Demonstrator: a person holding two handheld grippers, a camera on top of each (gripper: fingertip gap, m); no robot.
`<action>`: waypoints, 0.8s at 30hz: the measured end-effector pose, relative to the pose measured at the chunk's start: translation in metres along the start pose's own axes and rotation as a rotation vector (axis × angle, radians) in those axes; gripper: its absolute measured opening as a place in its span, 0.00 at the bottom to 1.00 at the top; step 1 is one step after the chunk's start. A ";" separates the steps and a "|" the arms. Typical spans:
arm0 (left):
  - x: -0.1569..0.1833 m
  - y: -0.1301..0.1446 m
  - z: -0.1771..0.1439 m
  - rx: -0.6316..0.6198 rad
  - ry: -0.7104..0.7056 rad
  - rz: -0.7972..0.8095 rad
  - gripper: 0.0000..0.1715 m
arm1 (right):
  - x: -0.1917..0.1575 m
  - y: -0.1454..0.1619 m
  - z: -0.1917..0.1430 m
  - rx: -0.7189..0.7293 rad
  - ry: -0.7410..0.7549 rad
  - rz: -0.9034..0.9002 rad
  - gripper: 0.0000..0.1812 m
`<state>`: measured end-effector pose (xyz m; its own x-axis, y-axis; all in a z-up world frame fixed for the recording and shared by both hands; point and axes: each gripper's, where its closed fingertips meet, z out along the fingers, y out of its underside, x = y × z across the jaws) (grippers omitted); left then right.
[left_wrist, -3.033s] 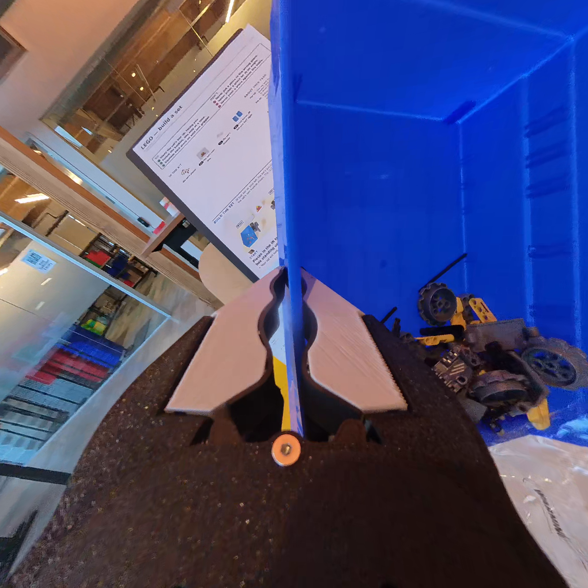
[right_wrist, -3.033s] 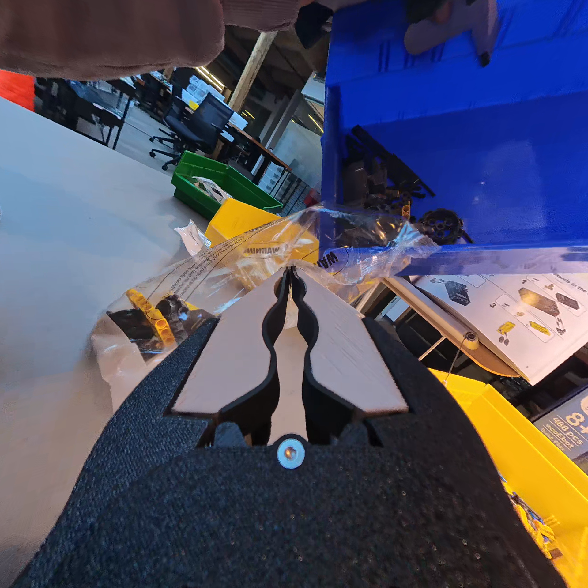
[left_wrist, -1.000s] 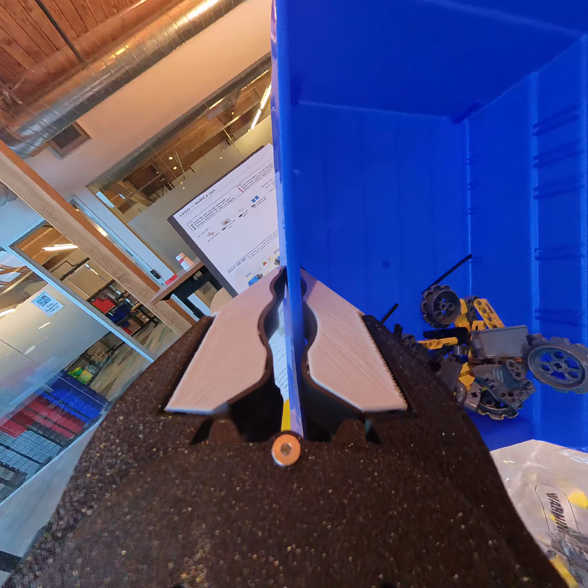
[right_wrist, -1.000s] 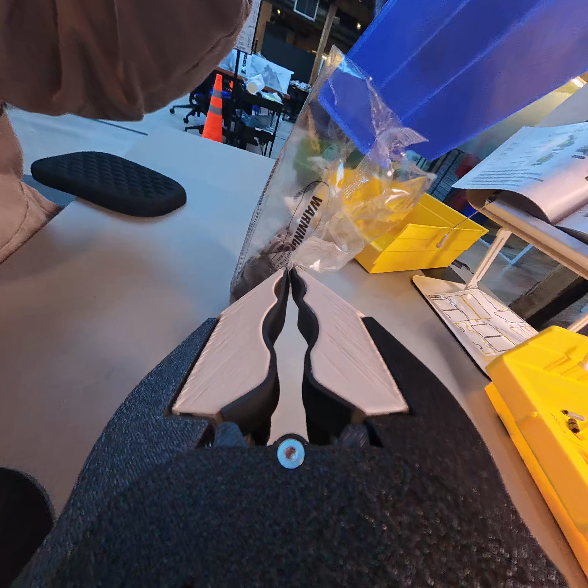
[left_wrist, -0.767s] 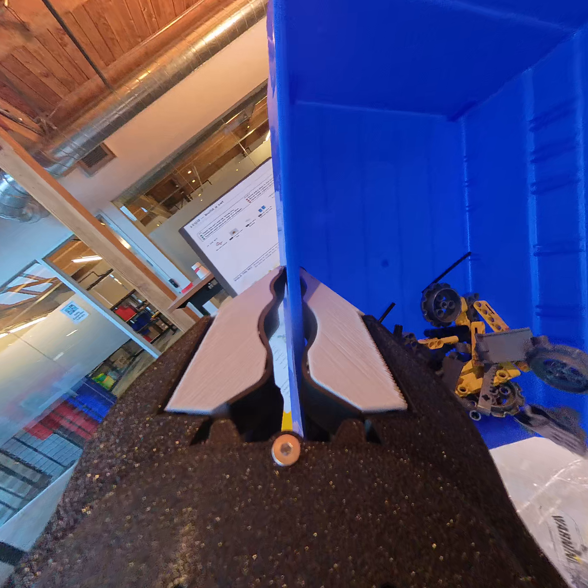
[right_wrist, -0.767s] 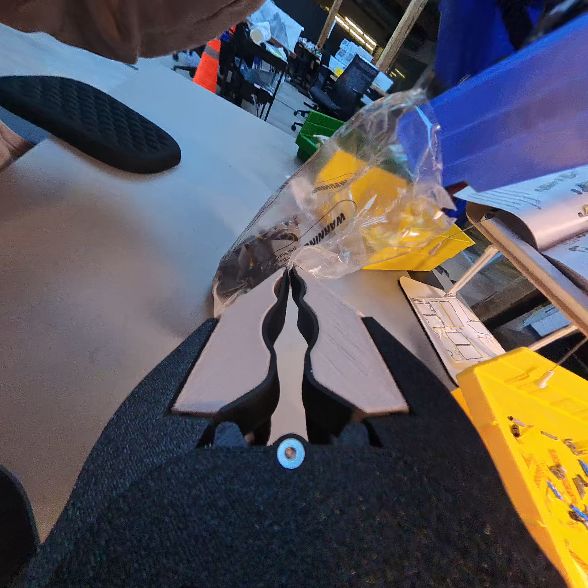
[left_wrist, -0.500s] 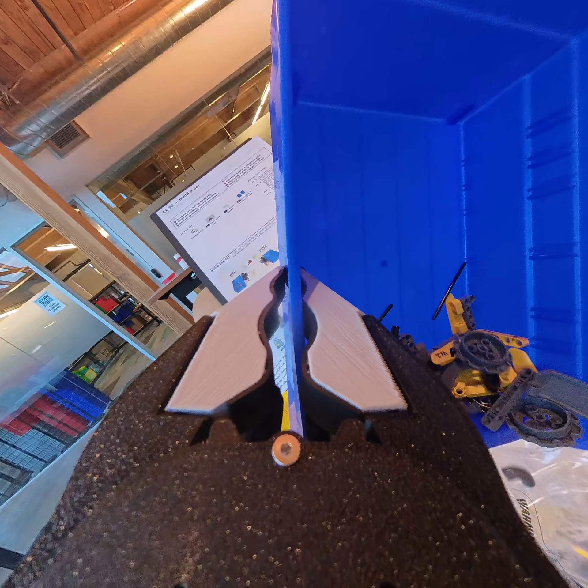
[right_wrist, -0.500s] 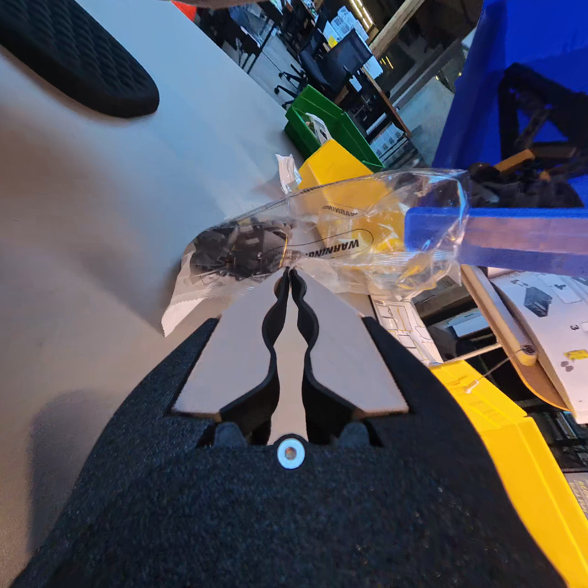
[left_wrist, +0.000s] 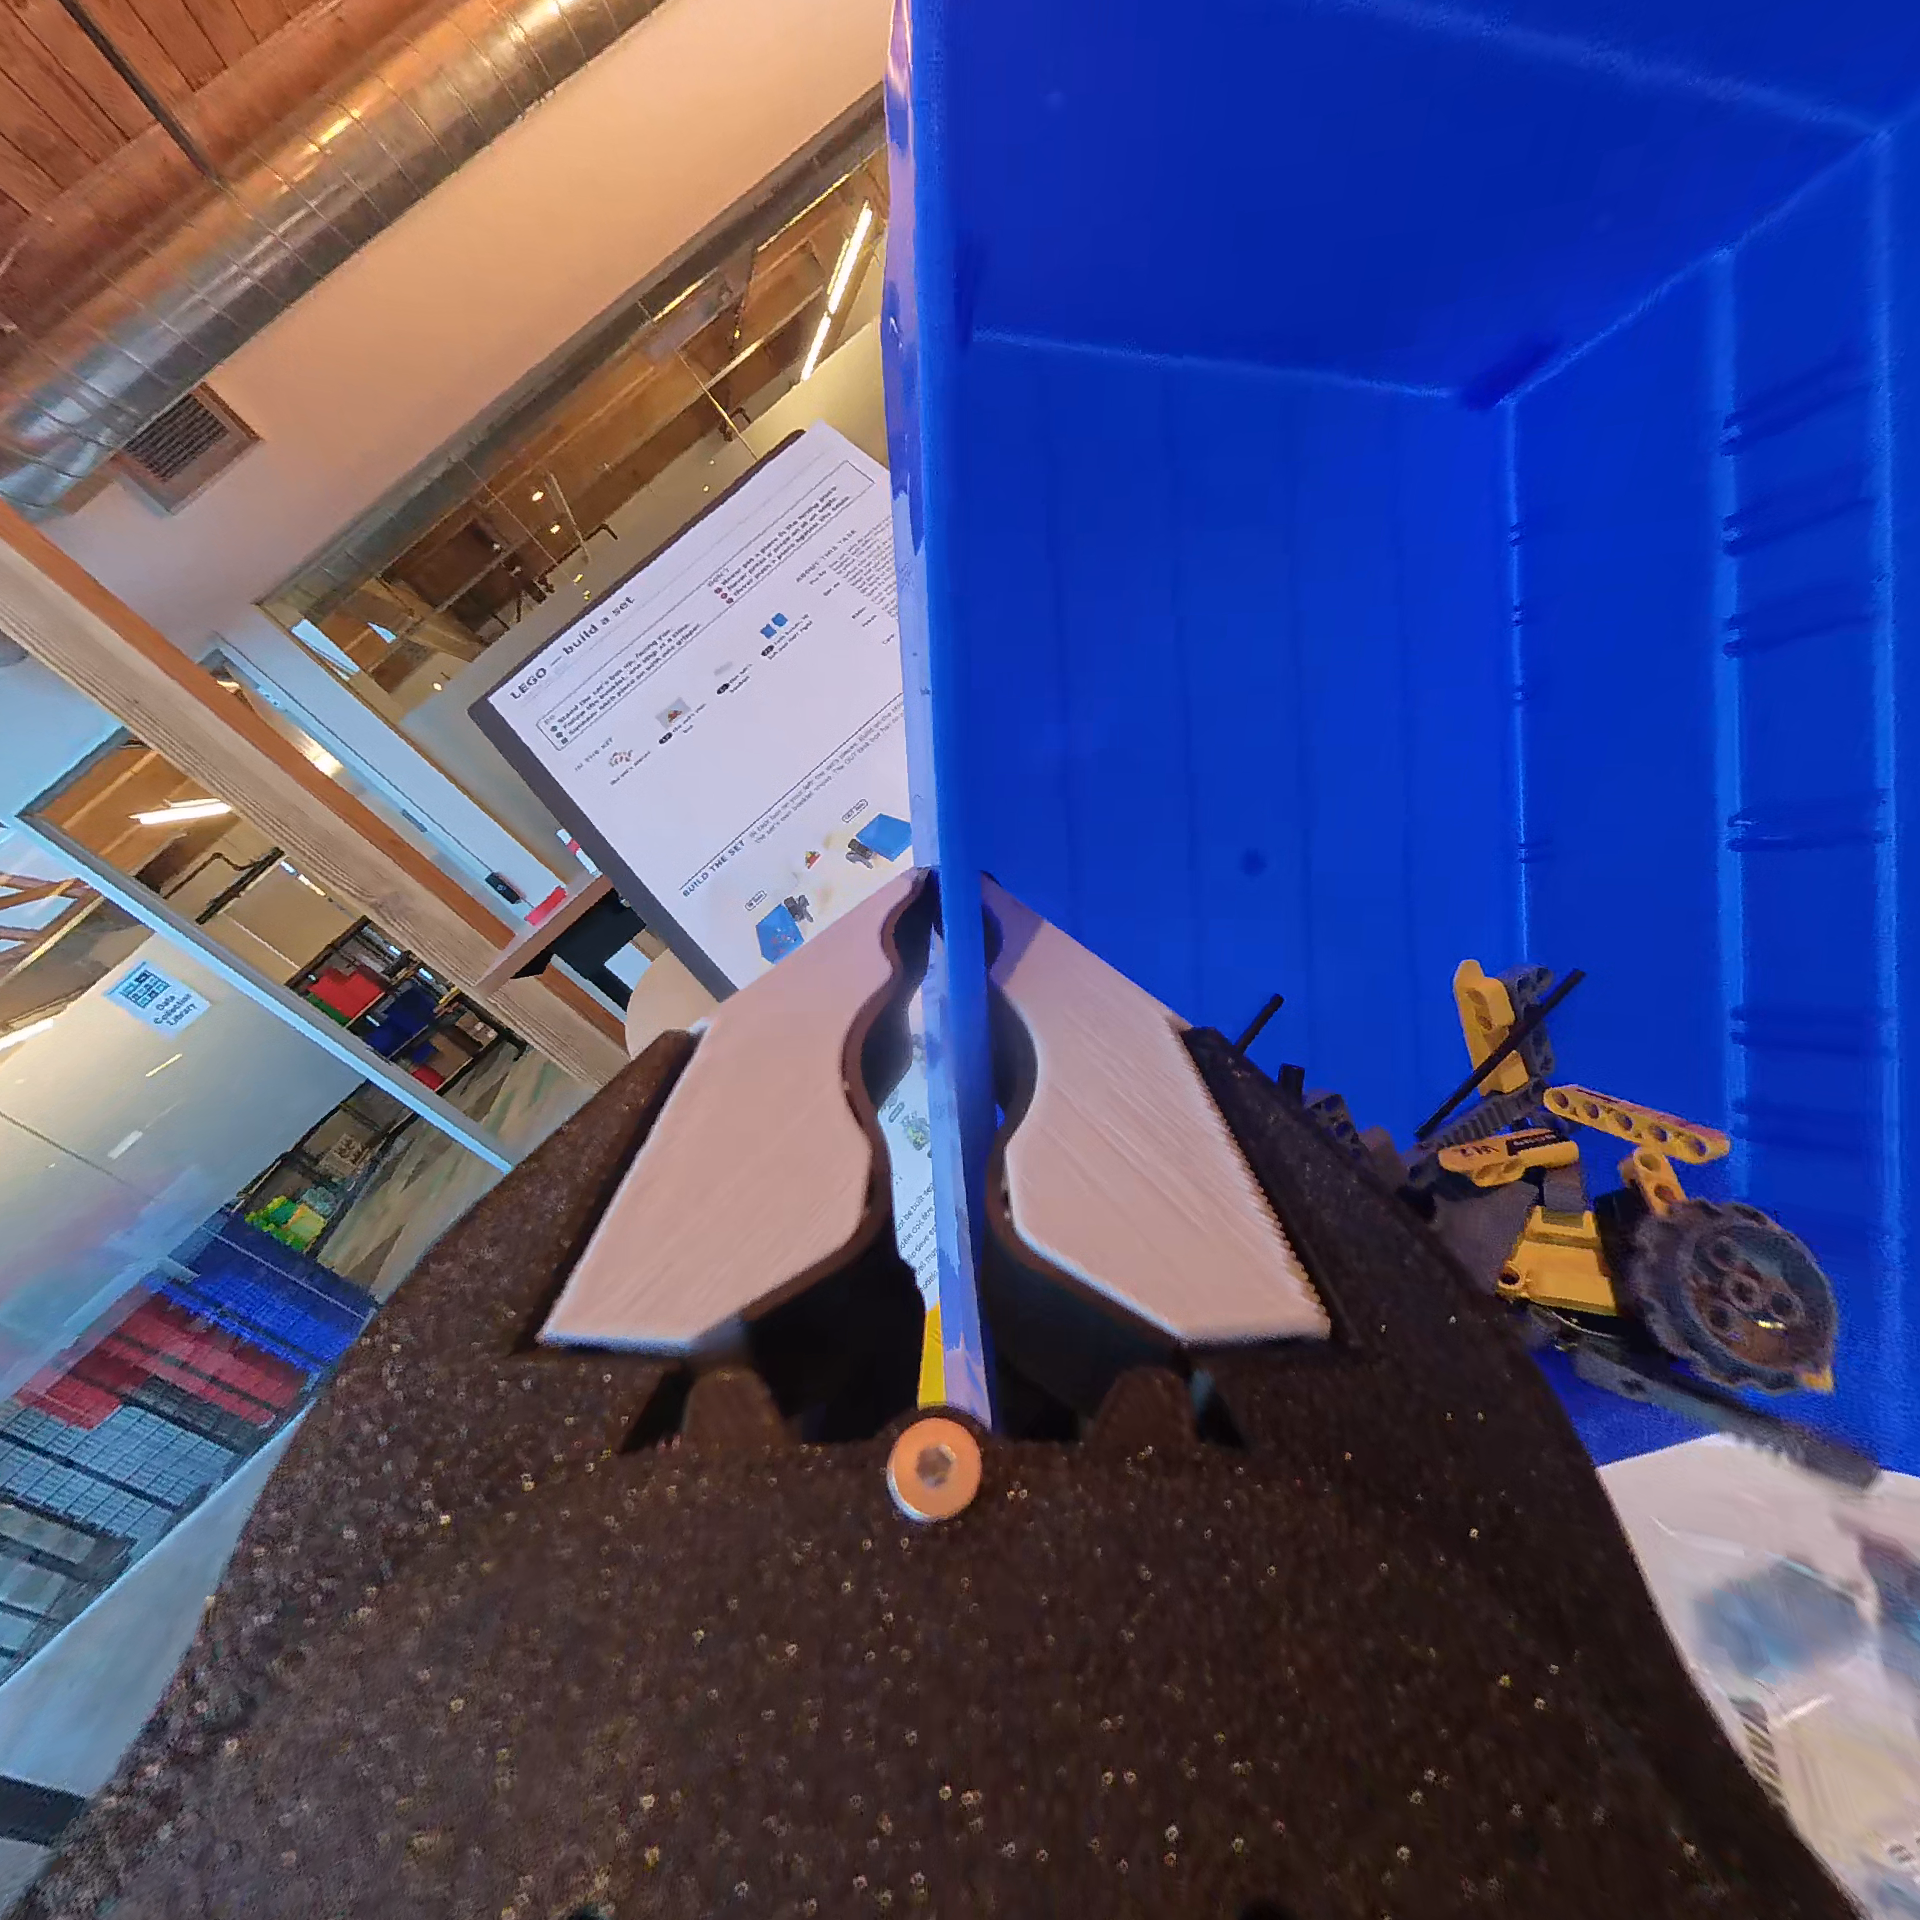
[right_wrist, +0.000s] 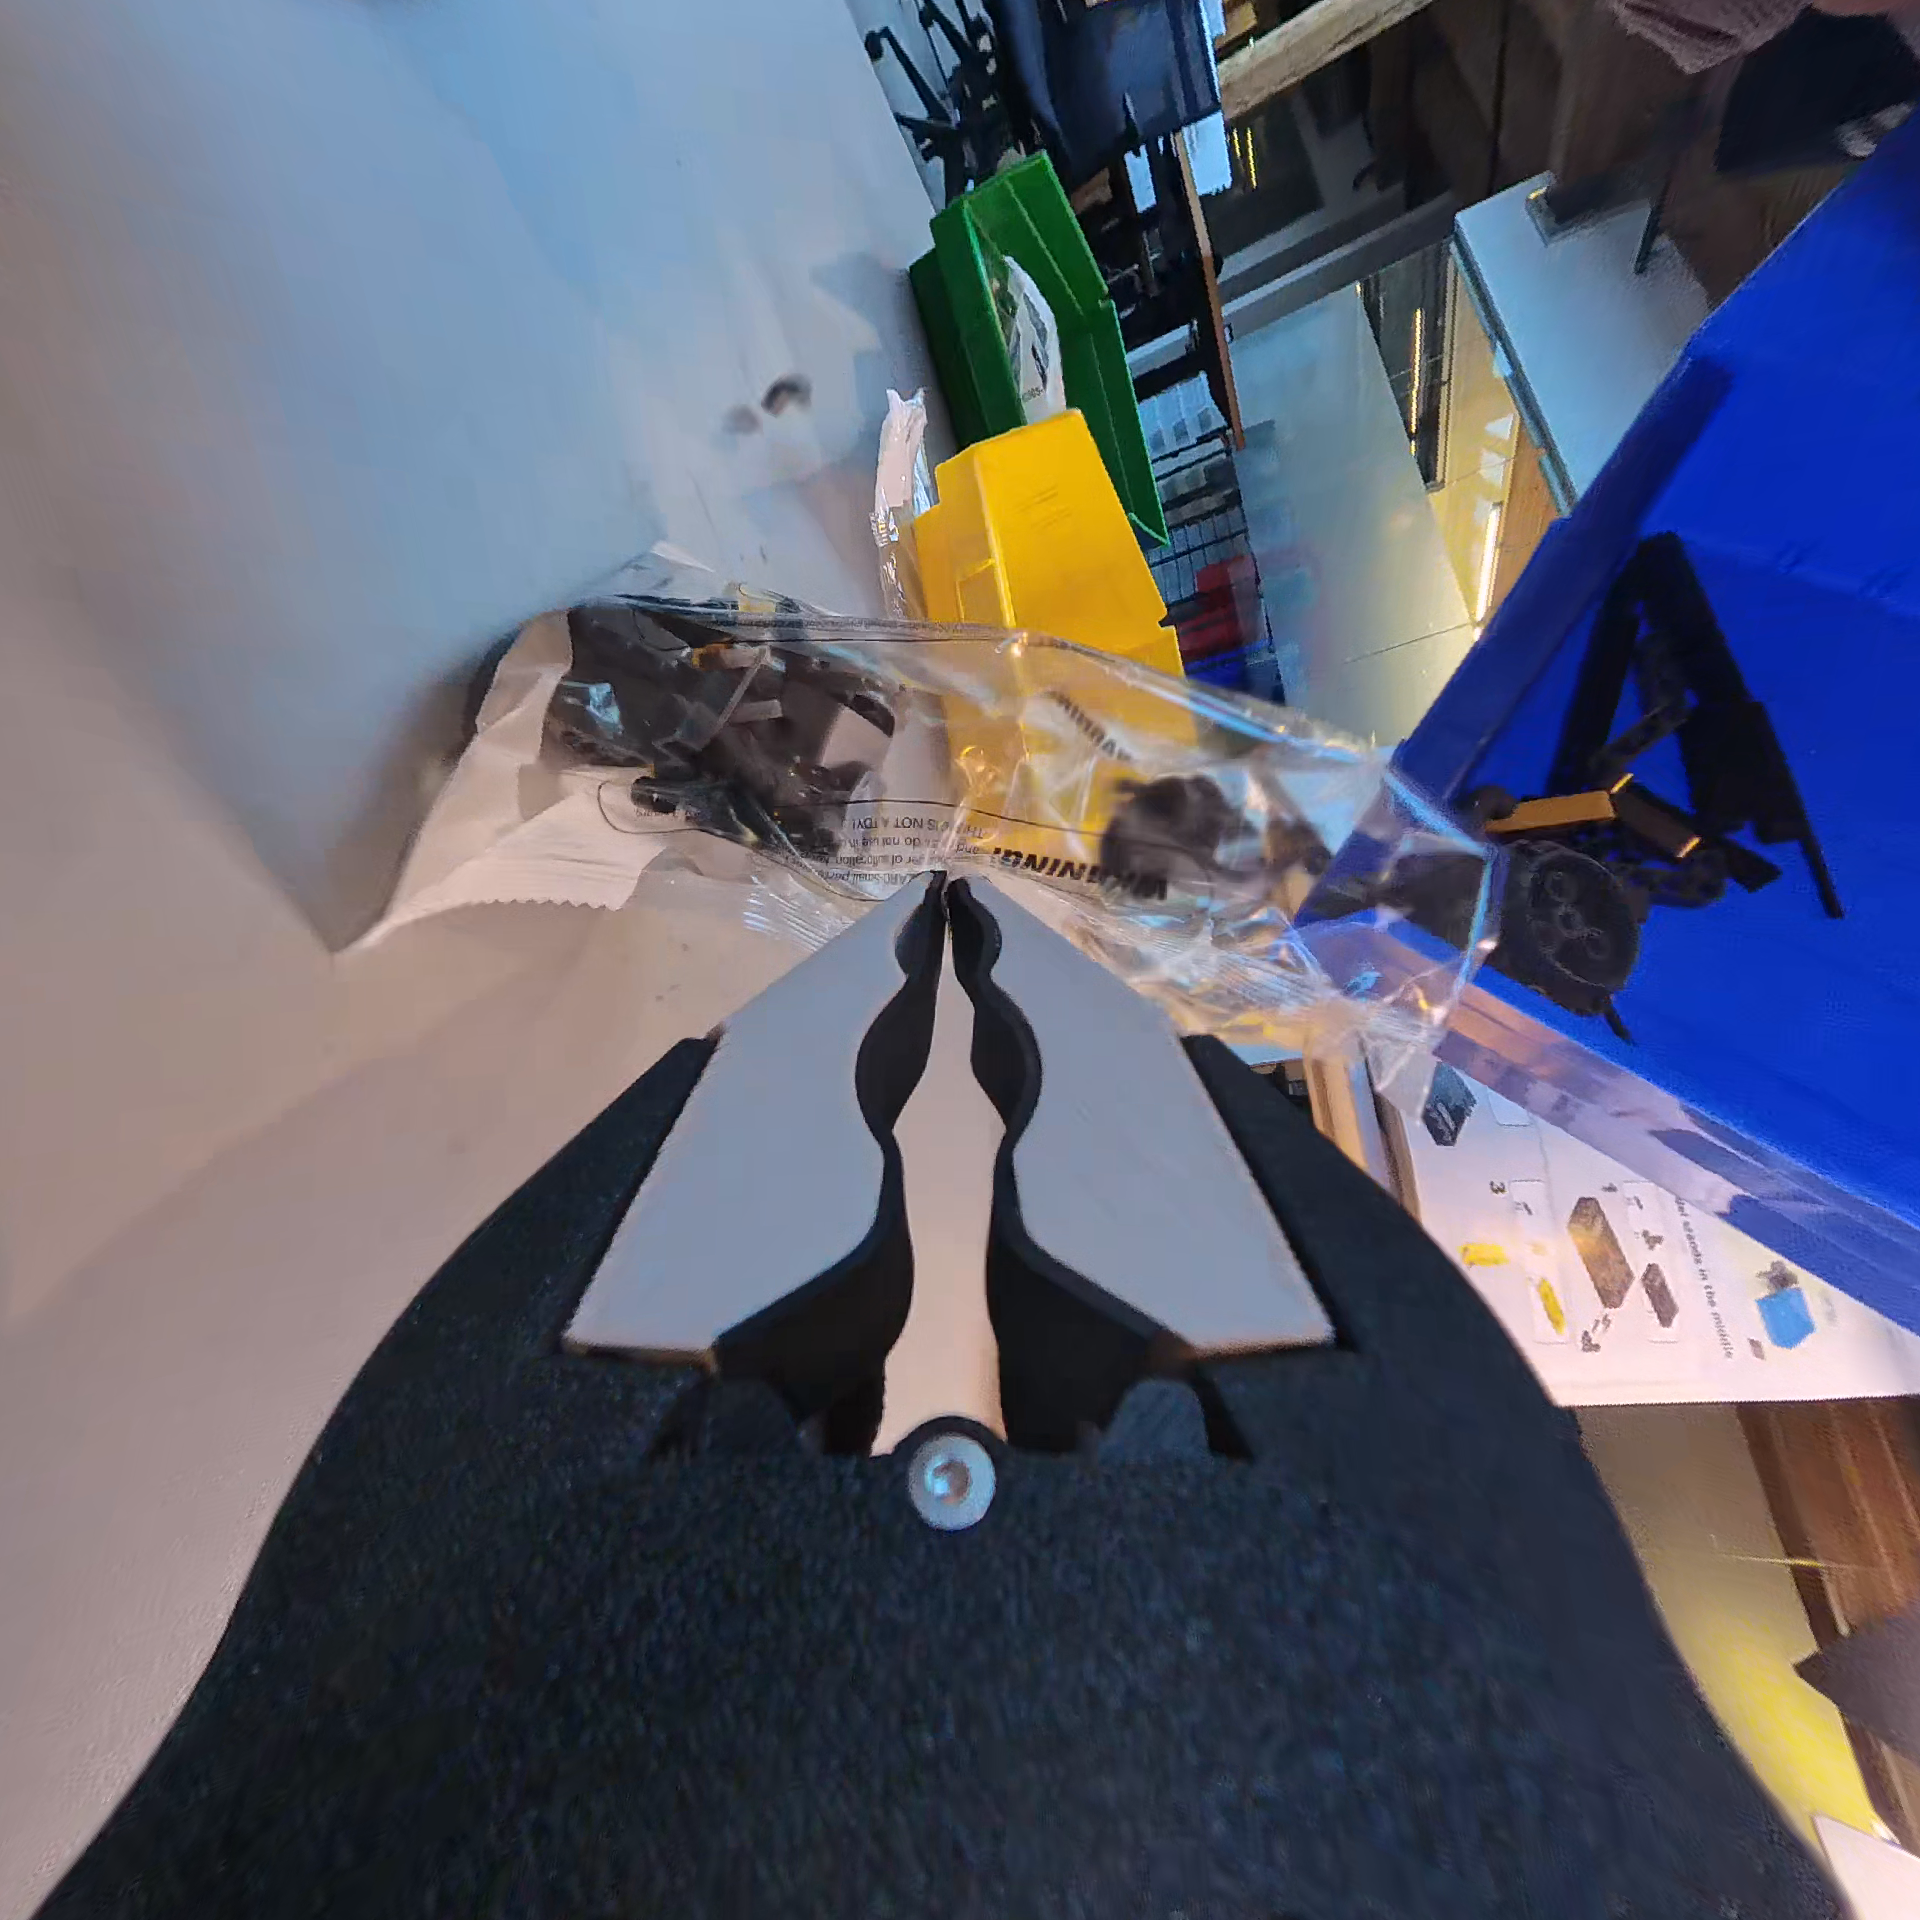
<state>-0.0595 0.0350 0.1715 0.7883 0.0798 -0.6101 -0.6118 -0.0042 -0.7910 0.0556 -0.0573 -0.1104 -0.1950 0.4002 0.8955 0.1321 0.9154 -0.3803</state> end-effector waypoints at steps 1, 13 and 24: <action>0.001 -0.001 -0.001 0.005 0.003 0.006 0.00 | 0.001 0.000 0.001 -0.001 0.005 -0.003 0.00; 0.007 0.002 -0.014 0.048 -0.034 -0.046 0.00 | 0.000 0.004 0.003 -0.003 0.006 0.023 0.00; 0.017 0.001 -0.010 0.074 -0.045 -0.046 0.00 | -0.001 0.009 0.002 -0.026 0.016 0.034 0.00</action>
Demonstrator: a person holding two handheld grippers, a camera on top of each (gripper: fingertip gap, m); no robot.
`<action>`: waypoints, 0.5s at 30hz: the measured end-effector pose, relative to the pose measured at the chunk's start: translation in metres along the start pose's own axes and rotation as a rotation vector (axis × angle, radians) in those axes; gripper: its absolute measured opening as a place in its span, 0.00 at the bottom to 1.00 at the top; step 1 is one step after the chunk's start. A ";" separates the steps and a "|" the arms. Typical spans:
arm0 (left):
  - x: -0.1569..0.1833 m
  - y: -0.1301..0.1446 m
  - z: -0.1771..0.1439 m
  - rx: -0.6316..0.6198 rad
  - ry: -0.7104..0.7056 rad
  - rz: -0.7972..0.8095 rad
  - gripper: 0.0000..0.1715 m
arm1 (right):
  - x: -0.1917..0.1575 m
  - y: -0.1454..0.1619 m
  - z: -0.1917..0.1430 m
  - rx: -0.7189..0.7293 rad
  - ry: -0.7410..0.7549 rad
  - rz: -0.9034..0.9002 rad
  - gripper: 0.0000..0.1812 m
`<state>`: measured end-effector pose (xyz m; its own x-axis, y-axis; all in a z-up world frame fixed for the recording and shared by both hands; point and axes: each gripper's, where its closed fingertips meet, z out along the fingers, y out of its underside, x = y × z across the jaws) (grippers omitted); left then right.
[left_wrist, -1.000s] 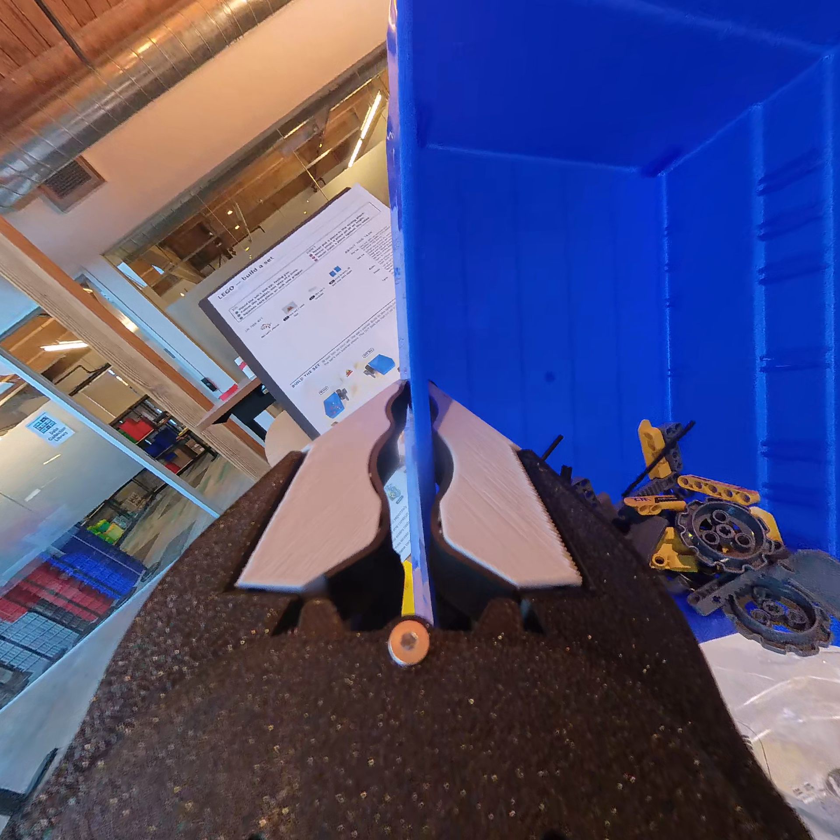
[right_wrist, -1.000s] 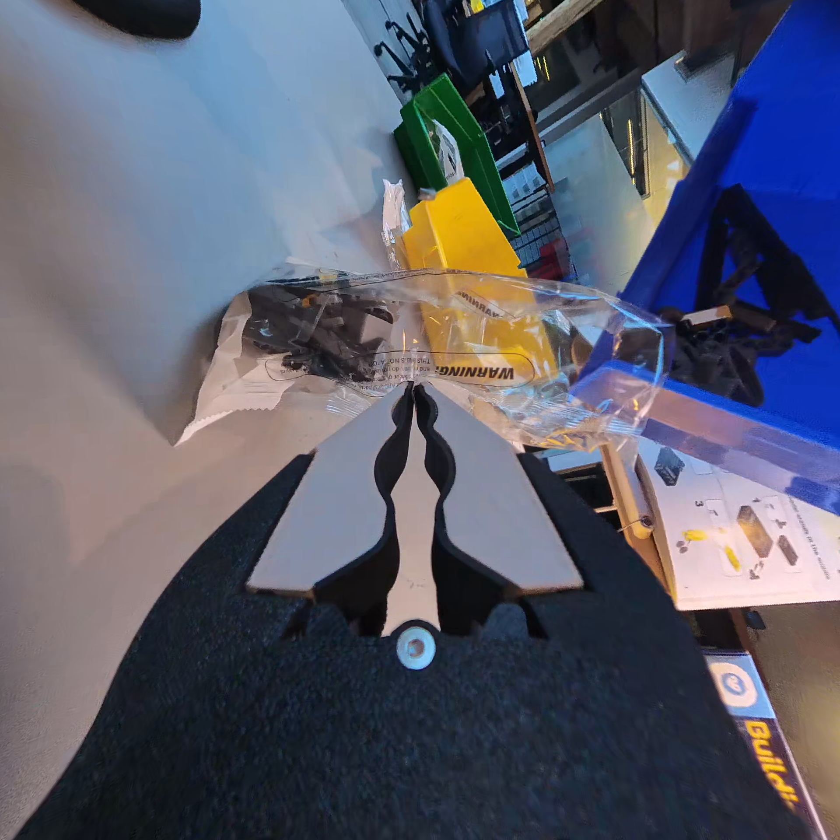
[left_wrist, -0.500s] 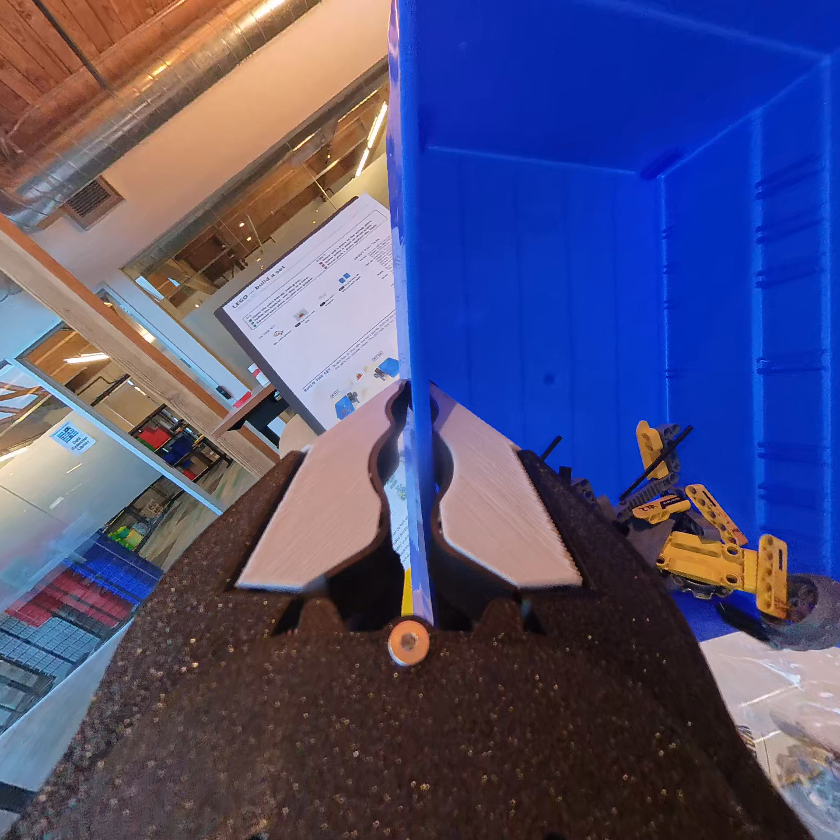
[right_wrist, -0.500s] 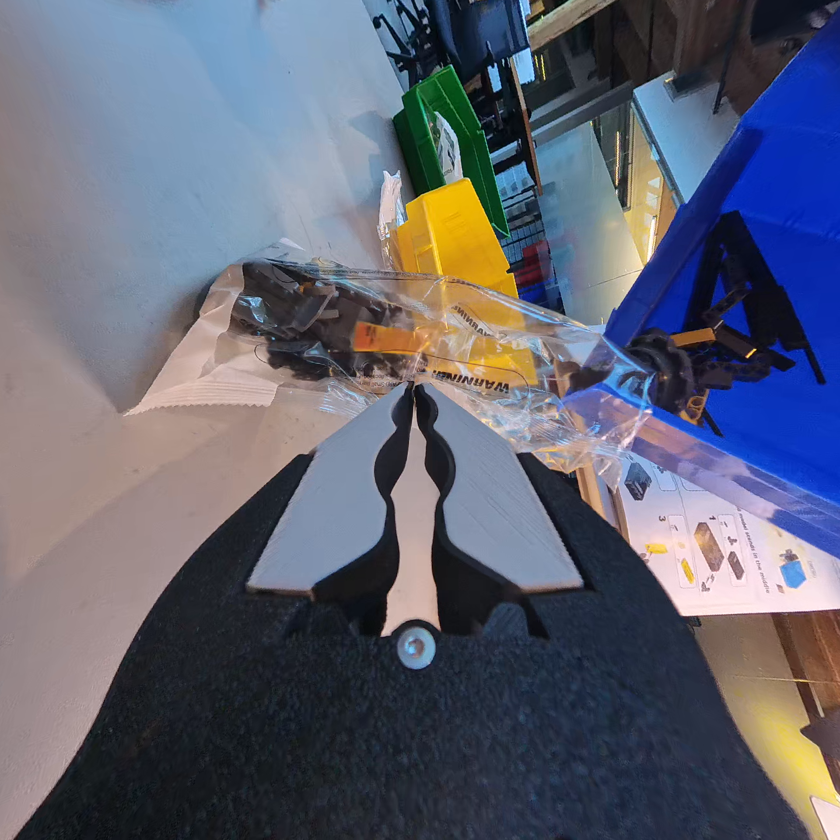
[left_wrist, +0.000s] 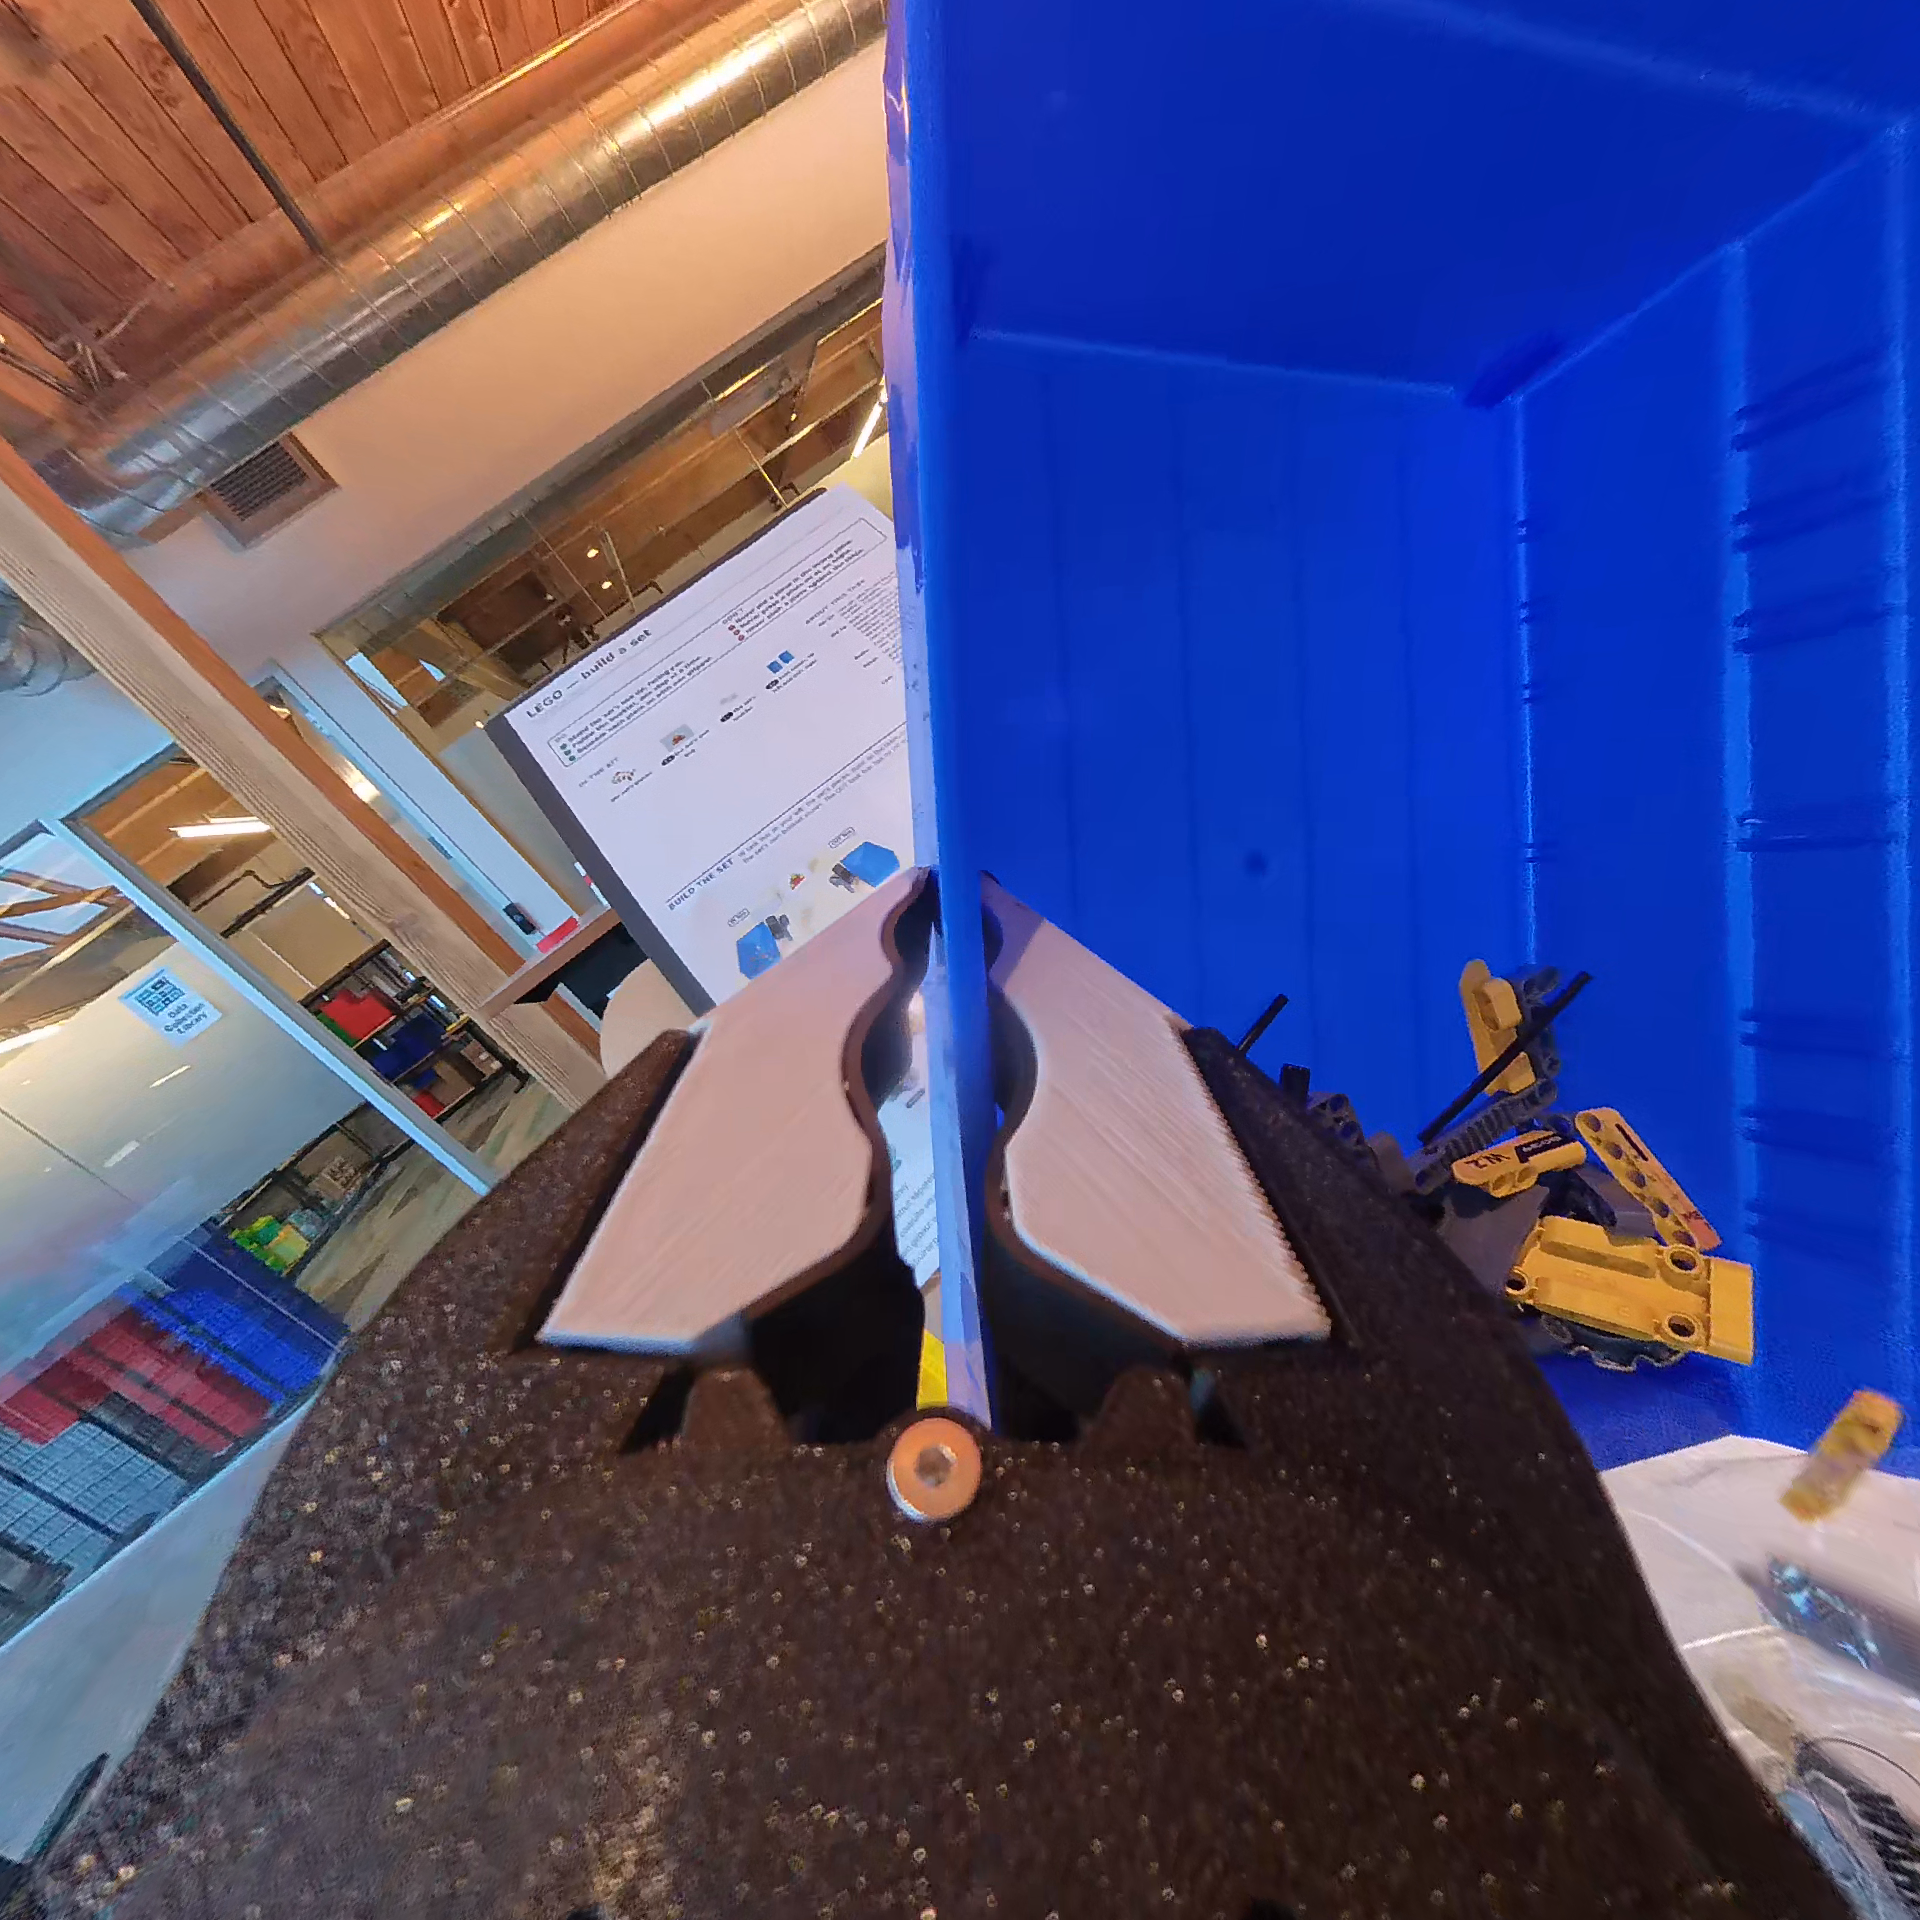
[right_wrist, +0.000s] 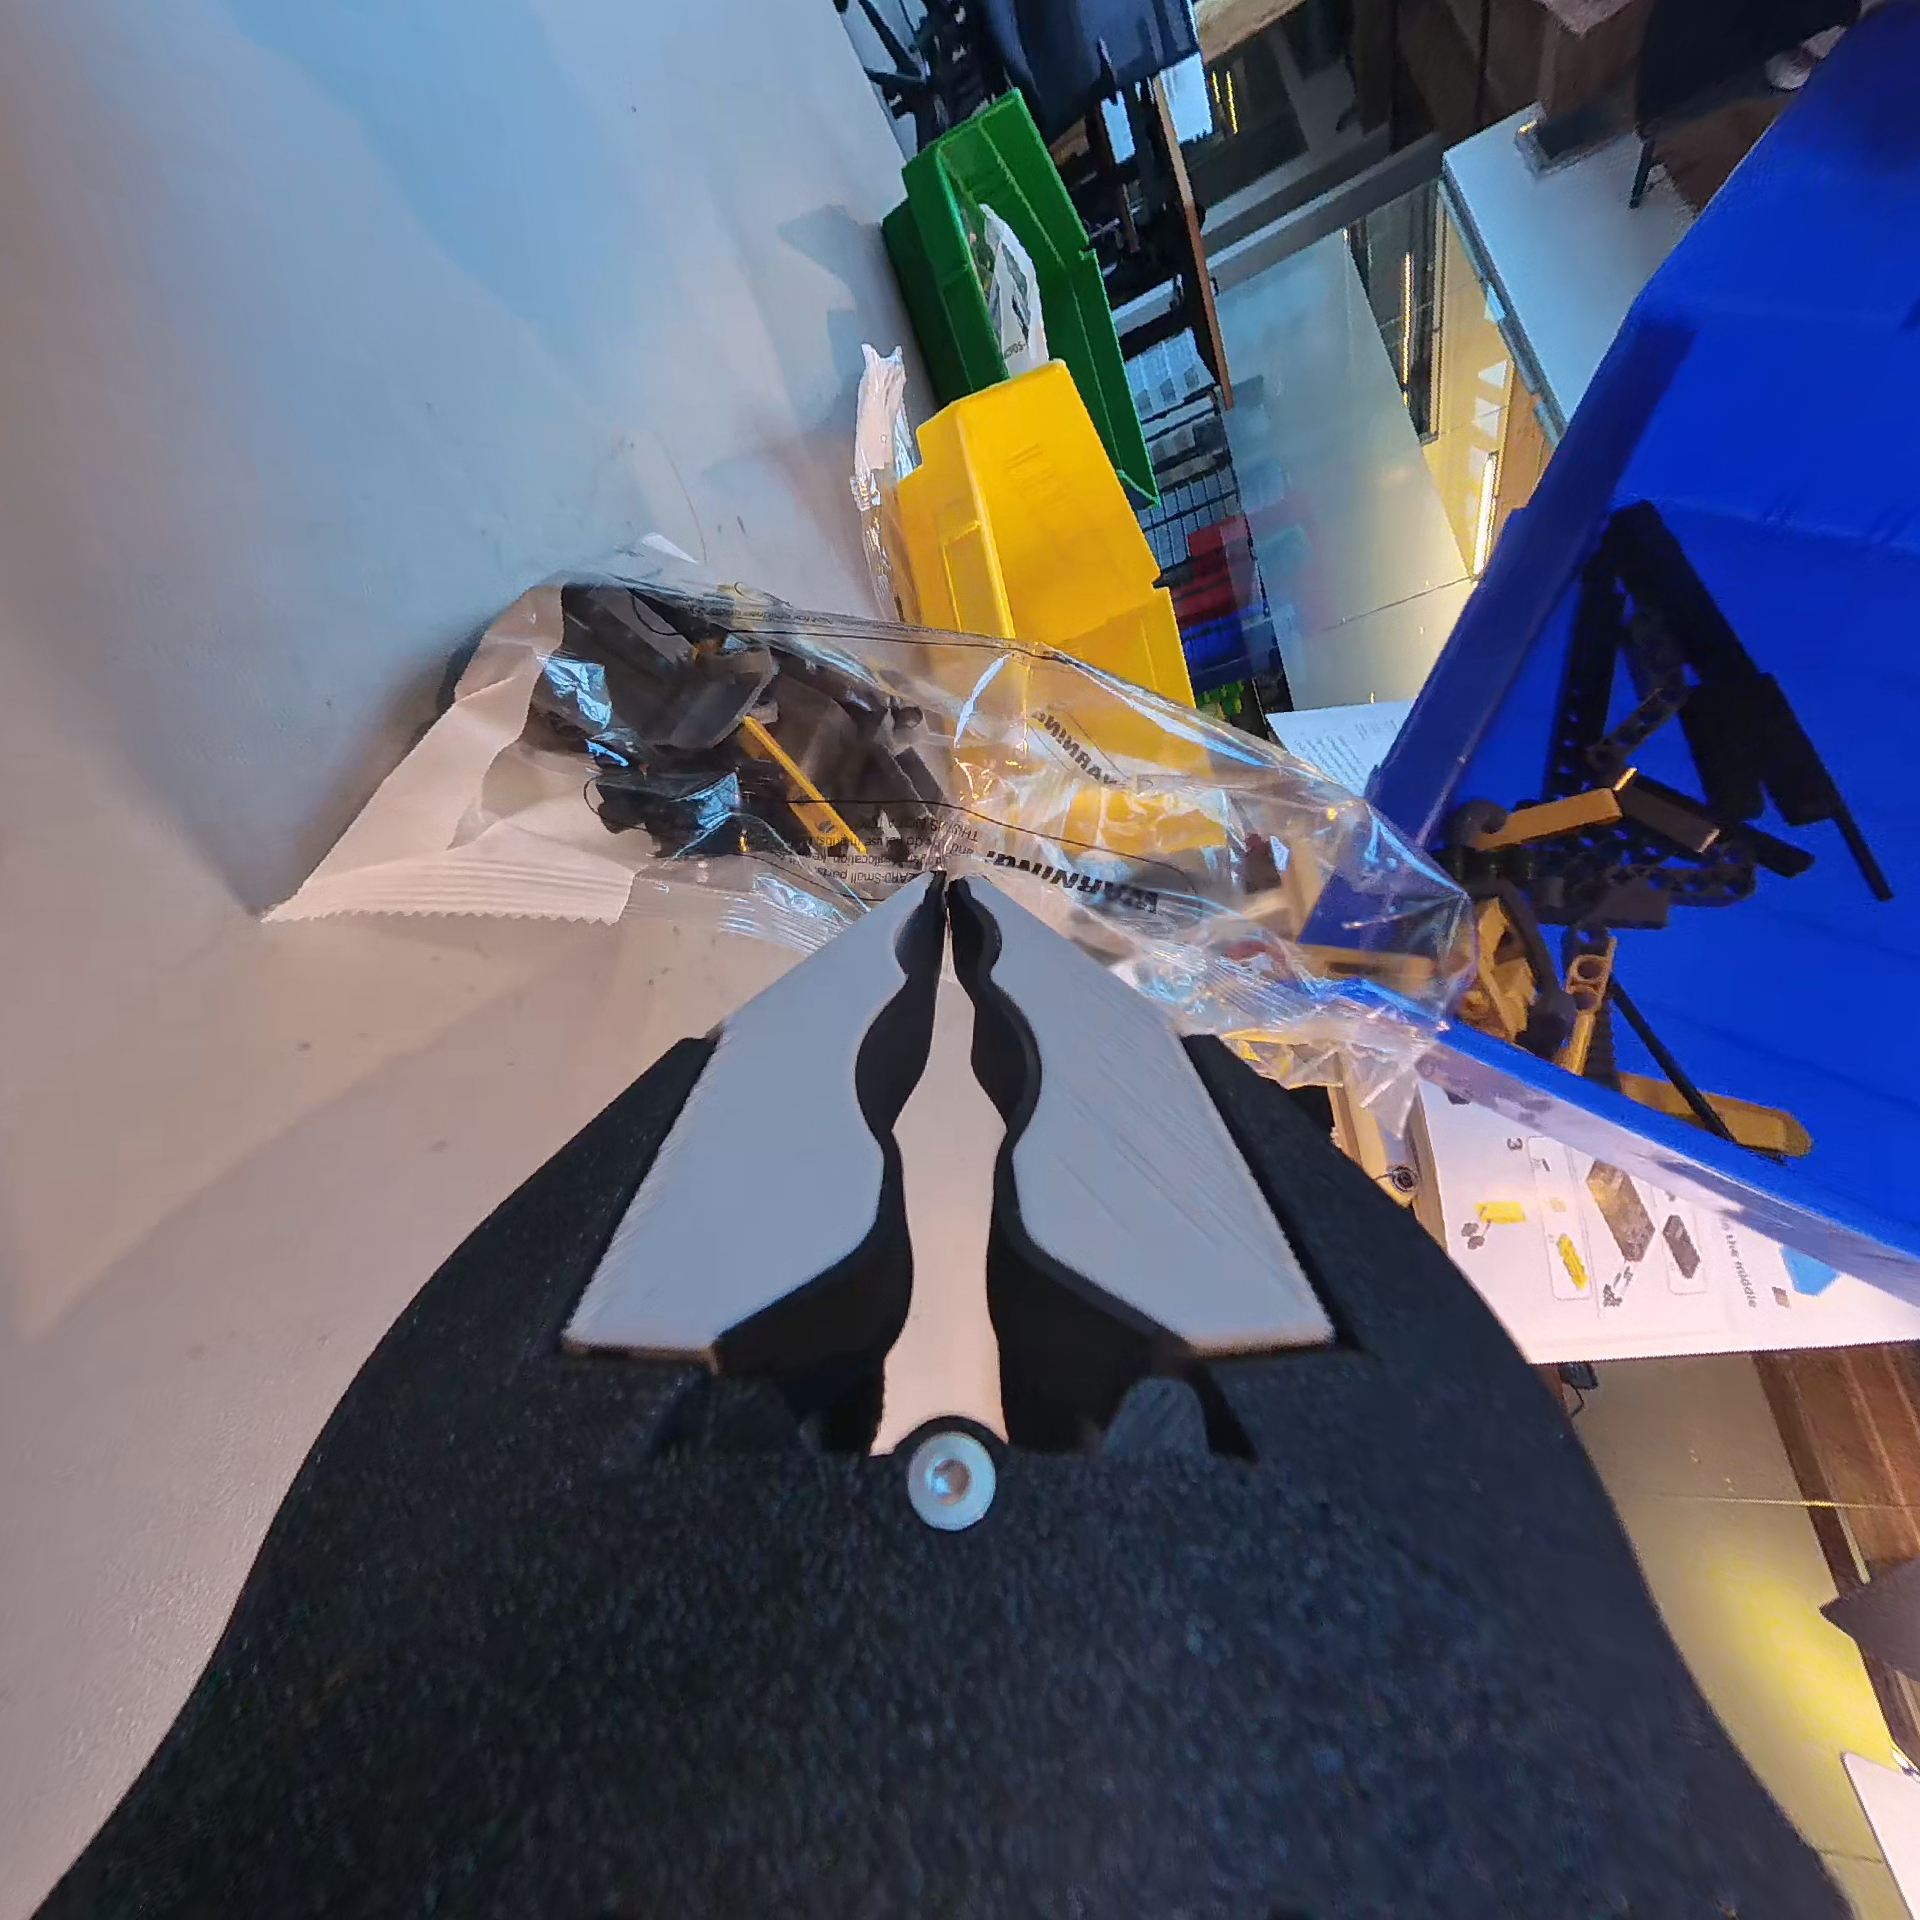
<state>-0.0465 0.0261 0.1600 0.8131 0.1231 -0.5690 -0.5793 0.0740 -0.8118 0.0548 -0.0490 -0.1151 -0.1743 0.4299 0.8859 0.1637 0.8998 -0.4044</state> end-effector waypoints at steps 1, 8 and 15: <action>0.000 0.001 0.000 -0.002 0.003 -0.001 0.00 | 0.000 0.000 0.000 -0.001 -0.001 0.000 0.00; -0.005 0.004 -0.001 -0.005 -0.012 0.012 0.00 | 0.000 0.001 0.000 0.003 0.004 0.003 0.00; -0.008 0.002 -0.002 0.005 -0.034 0.010 0.00 | 0.000 0.001 0.000 0.002 0.013 0.007 0.00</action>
<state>-0.0537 0.0231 0.1629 0.8050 0.1570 -0.5721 -0.5876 0.0773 -0.8055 0.0544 -0.0480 -0.1152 -0.1607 0.4353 0.8858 0.1633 0.8968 -0.4111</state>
